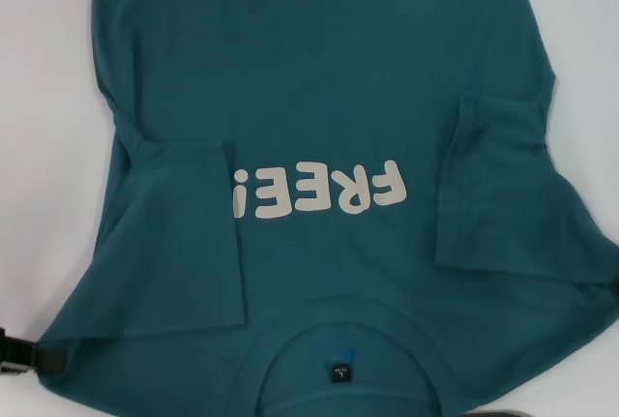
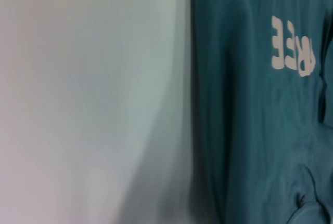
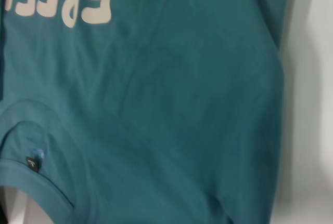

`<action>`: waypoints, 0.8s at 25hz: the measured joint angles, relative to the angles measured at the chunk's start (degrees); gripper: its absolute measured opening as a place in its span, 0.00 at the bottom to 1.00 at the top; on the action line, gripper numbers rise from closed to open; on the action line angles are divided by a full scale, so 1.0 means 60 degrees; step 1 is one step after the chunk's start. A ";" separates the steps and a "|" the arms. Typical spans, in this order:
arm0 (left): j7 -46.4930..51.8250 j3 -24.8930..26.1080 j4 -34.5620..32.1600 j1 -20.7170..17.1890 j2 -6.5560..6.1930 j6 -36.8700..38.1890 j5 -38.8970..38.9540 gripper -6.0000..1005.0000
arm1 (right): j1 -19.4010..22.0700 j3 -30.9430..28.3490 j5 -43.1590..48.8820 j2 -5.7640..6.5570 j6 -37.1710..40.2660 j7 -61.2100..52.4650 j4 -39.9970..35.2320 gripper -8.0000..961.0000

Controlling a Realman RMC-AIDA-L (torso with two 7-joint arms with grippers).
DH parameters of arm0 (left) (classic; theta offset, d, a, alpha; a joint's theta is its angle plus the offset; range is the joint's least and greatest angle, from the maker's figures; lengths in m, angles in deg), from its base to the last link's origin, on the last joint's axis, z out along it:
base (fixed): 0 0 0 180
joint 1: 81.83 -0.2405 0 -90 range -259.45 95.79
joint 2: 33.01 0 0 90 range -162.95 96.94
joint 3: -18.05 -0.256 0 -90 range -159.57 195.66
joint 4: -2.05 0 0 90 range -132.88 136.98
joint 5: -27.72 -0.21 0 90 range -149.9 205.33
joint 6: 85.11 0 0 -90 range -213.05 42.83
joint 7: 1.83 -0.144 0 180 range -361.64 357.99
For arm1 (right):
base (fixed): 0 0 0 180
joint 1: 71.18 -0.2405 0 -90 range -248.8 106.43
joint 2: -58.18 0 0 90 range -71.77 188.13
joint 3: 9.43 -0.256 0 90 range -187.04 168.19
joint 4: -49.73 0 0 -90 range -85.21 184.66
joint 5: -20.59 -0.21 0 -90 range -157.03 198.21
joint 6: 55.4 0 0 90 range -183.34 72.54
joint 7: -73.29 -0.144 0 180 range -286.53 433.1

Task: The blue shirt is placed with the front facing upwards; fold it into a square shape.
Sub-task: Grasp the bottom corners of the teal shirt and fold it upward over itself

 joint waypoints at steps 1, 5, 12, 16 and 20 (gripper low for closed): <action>-0.0064 0.0023 -0.0003 0.0055 0.0012 0.0016 0.0040 0.02 | -0.0020 -0.0018 -0.0069 0.0004 0.0002 0.0024 0.0000 0.02; -0.0284 0.0106 -0.0022 0.0434 0.0093 0.0019 0.0133 0.02 | -0.0149 -0.0078 -0.0646 0.0034 0.0017 0.0183 0.0004 0.02; -0.0010 0.0130 -0.0241 0.1461 0.0150 -0.0485 0.0386 0.02 | -0.0549 -0.0455 -0.1106 -0.0002 -0.0150 -0.0009 0.0037 0.02; 0.0372 0.0130 -0.0498 0.2089 0.0217 -0.1122 0.0516 0.02 | -0.0722 -0.0985 -0.1155 -0.0003 -0.0649 -0.0361 0.0016 0.02; 0.1211 0.0126 -0.0597 0.2605 0.0243 -0.1888 0.0584 0.02 | -0.0806 -0.1089 -0.1472 0.0017 -0.1098 -0.0485 0.0012 0.02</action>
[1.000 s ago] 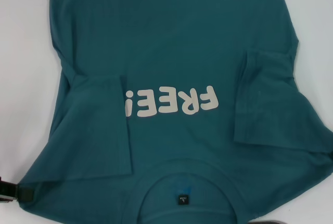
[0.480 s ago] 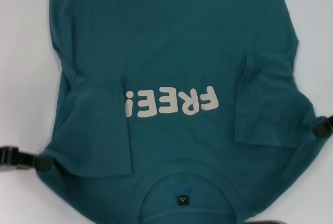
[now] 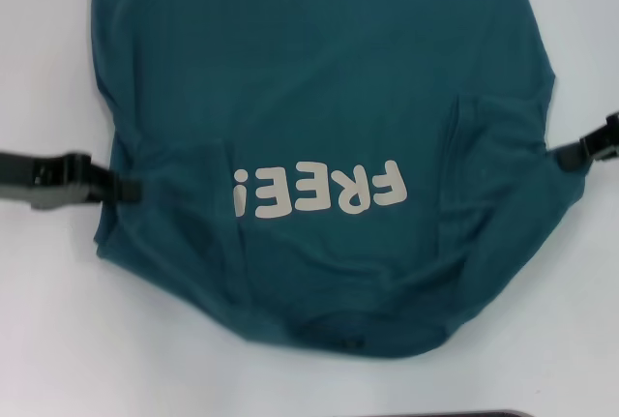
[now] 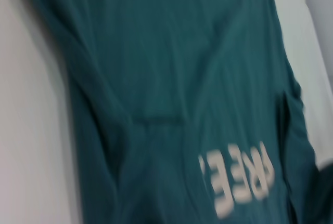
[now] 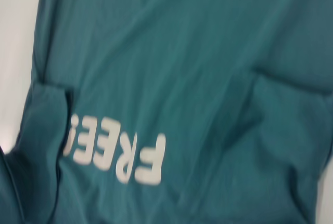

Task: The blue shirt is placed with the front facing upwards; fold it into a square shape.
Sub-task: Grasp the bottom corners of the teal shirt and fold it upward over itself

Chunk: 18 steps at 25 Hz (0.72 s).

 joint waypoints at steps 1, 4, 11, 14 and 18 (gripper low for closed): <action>0.0205 -0.0001 -0.0018 0.0089 0.0000 -0.0155 0.0005 0.02 | -0.0008 -0.0004 -0.0135 0.0010 -0.0143 -0.0023 0.0000 0.02; 0.0737 0.0012 -0.0054 0.0363 0.0002 -0.0649 0.0150 0.02 | -0.0011 -0.0016 -0.0660 0.0058 -0.0608 -0.0134 -0.0003 0.02; 0.1018 -0.0013 -0.0061 0.0686 0.0009 -0.1475 0.1071 0.02 | 0.0011 -0.0077 -0.1657 0.0153 -0.1430 -0.0229 -0.0012 0.02; 0.1050 -0.0024 -0.0114 0.0771 0.0012 -0.1798 0.1445 0.02 | 0.0003 -0.0120 -0.1952 0.0155 -0.1772 -0.0282 -0.0011 0.02; 0.1176 -0.0102 -0.0191 0.0929 0.0006 -0.2362 0.1691 0.02 | -0.0012 -0.0140 -0.2326 0.0095 -0.2342 -0.0311 -0.0012 0.02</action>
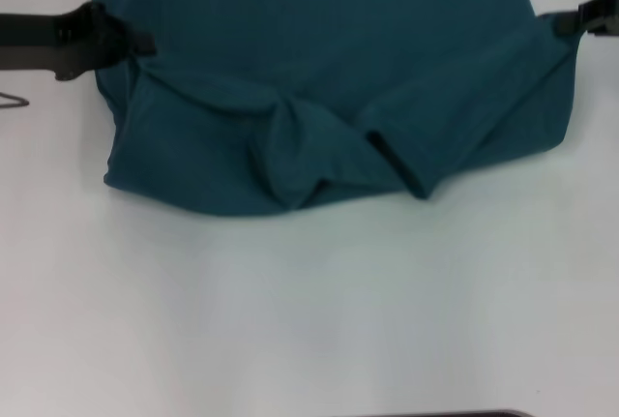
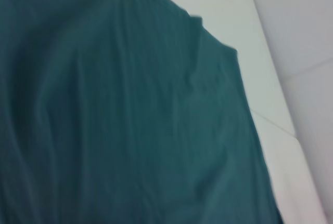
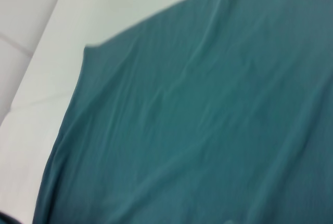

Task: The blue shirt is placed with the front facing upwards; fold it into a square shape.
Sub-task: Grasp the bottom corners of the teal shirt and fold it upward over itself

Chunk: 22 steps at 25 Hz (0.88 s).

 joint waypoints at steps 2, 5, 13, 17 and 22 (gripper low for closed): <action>0.0170 -0.0134 -0.0035 0.0076 0.0001 -0.0441 -0.0004 0.02 | -0.0002 -0.0002 -0.0131 -0.0033 -0.0398 -0.0052 0.0001 0.02; 0.0245 -0.0303 -0.0224 0.0214 0.0020 -0.1317 0.0025 0.02 | -0.0004 0.0002 -0.0237 -0.0105 -0.1070 -0.0117 0.0056 0.02; 0.0192 -0.1126 -0.0674 0.0555 0.0205 -0.3034 0.0040 0.02 | -0.0204 0.0684 -0.0184 -0.0395 -0.2672 -0.0102 0.0125 0.02; 0.0184 -0.1281 -0.0692 0.0796 0.0248 -0.3512 0.0046 0.02 | -0.0440 0.1021 -0.0155 -0.0407 -0.3083 -0.0118 0.0128 0.02; 0.0162 -0.1522 -0.0700 0.1121 0.0202 -0.3991 0.0053 0.02 | -0.0595 0.1171 -0.0151 -0.0400 -0.3627 -0.0123 0.0129 0.03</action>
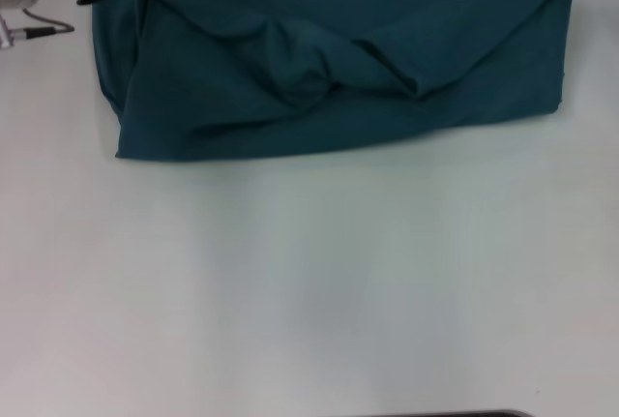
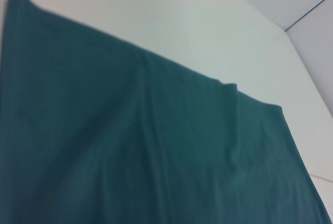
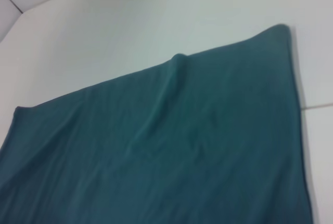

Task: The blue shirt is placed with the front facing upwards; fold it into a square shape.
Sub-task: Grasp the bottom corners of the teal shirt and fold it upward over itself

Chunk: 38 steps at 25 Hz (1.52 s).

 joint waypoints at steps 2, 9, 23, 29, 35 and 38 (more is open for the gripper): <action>-0.0001 -0.0154 -0.0004 0.0066 -0.0008 -0.0238 0.0001 0.02 | -0.0023 0.0214 0.0001 0.0000 -0.0290 0.0000 0.0000 0.03; -0.0063 -0.0602 -0.0022 0.0104 0.0007 -0.1030 -0.0022 0.02 | -0.0038 0.1339 0.0001 -0.0090 -0.1529 0.0002 0.0004 0.04; -0.0723 -0.1194 -0.0168 0.0274 0.0054 -0.1938 0.0005 0.02 | -0.0364 0.1992 0.0554 -0.0321 -0.2949 0.0111 0.0123 0.05; -0.0708 -0.1269 -0.0239 0.0355 0.0073 -0.2222 0.0002 0.02 | -0.0750 0.2593 0.1716 -0.0705 -0.3942 0.0116 0.0312 0.05; -0.0724 -0.1270 -0.0200 0.0426 0.0129 -0.2379 0.0004 0.01 | -0.1136 0.2632 0.2549 -0.0891 -0.4759 0.0117 0.0668 0.06; -0.0728 -0.1269 -0.0194 0.0469 0.0135 -0.2470 0.0004 0.01 | -0.1221 0.2635 0.2691 -0.0918 -0.4965 0.0118 0.0698 0.06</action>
